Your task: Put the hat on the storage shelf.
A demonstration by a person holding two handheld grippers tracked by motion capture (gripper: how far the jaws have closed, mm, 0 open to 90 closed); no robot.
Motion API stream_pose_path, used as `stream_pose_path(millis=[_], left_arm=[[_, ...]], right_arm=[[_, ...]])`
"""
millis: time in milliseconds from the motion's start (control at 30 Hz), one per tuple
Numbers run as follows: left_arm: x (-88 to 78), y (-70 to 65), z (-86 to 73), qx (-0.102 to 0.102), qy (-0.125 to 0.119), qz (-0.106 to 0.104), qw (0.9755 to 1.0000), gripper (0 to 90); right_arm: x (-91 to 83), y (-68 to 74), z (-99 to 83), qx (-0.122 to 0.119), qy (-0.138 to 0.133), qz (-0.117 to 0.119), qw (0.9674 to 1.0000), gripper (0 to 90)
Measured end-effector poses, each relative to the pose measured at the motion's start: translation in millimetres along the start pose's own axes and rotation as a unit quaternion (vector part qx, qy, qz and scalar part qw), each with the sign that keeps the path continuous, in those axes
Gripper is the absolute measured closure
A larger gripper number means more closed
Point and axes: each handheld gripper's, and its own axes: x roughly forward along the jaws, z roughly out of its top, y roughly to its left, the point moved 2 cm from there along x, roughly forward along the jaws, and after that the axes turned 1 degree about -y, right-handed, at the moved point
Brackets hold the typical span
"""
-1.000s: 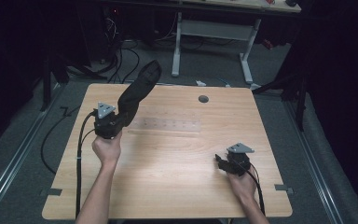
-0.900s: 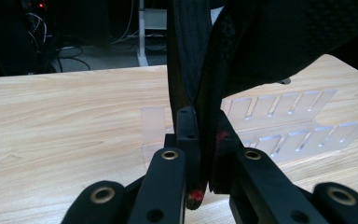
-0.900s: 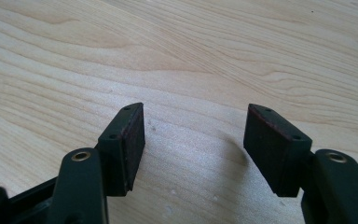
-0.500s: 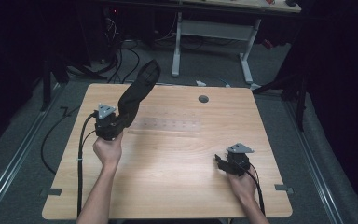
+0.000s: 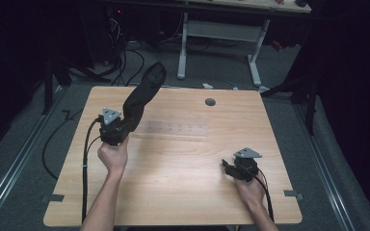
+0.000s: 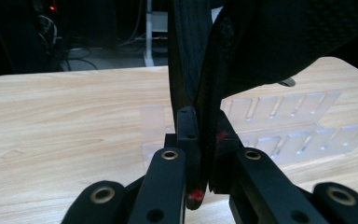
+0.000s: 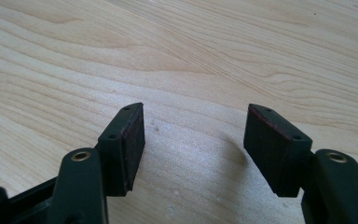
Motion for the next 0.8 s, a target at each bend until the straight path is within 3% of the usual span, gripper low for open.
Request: stream_pose_path(millis=[367, 800], left_arm=[[3.5, -0.2, 1.2, -0.013, 0.005, 0.012, 0.9998, 85.9], [8.3, 3.2, -5.7, -0.010, 0.018, 0.016, 0.9997, 85.8]], right_arm=[[0.1, 0.0, 0.1, -0.001, 0.000, 0.001, 1.0000, 38.5], [0.1, 0.2, 0.0, -0.004, 0.000, 0.001, 1.0000, 38.5]])
